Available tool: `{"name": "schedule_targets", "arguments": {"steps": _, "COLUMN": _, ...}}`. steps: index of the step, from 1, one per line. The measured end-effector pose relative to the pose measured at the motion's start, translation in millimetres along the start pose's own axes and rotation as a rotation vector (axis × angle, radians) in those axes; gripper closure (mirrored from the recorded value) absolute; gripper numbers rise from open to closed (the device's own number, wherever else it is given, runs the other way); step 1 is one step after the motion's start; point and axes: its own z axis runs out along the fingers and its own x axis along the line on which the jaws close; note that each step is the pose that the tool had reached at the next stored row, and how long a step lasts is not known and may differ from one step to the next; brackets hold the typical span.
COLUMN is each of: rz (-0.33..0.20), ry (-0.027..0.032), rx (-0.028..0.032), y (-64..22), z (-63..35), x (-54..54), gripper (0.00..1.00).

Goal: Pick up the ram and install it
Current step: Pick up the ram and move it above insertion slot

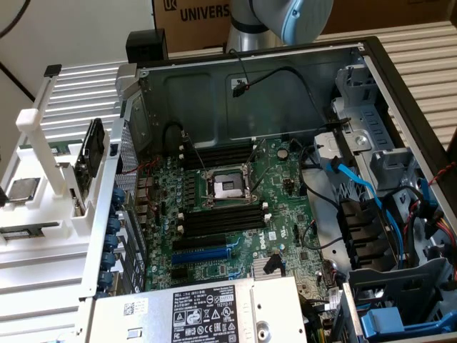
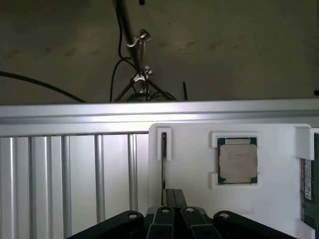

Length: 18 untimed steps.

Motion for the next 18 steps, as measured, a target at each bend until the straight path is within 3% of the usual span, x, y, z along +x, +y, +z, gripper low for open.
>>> {"name": "schedule_targets", "arguments": {"steps": 6, "rz": 0.0, "ry": -0.0001, "rx": 0.0001, "y": -13.1, "z": 11.1, "x": 2.0, "gripper": 0.9}}
{"name": "schedule_targets", "arguments": {"steps": 18, "rz": -0.001, "ry": -0.0001, "rx": 0.0001, "y": -13.9, "z": 11.6, "x": 2.1, "gripper": 0.9}}
